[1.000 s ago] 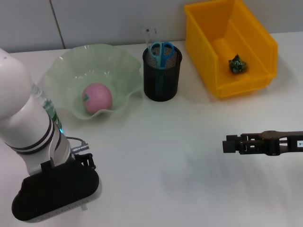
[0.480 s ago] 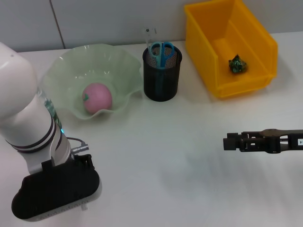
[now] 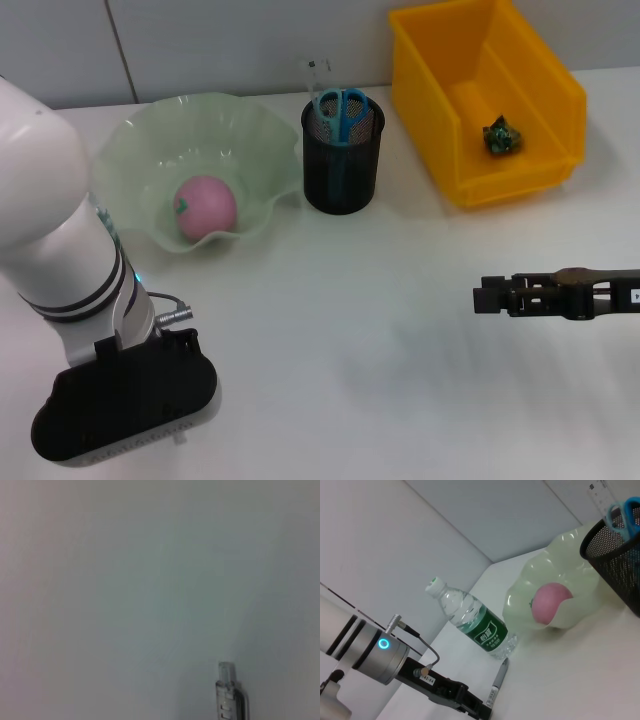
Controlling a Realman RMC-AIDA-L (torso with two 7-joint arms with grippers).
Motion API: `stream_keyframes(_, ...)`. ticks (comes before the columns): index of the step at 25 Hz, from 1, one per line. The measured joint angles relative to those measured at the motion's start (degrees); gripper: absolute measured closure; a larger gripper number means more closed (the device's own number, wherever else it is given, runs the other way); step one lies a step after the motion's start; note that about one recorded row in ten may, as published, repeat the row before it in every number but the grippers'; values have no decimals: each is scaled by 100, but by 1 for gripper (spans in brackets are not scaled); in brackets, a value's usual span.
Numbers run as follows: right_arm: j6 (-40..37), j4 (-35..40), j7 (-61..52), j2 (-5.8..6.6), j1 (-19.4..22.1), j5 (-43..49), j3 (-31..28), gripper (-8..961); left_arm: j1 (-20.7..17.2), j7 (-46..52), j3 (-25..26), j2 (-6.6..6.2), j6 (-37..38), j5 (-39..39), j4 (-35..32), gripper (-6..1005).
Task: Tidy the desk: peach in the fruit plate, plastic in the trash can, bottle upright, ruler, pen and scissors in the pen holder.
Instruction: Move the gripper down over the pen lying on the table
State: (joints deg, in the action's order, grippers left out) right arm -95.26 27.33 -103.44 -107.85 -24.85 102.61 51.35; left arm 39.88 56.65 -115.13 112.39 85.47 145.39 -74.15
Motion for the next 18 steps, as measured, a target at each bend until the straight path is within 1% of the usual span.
stream_keyframes(13,-15,0,-2,12,-2,111,-154,208,48,-77,59,20,-8,-75,85,803)
stream_keyframes(17,-42,0,-9,20,-3,143,-219,208,48,-61,96,22,87,-85,79,820)
stream_keyframes(18,-45,0,-9,28,-2,147,-223,208,52,-44,207,33,220,-86,27,824)
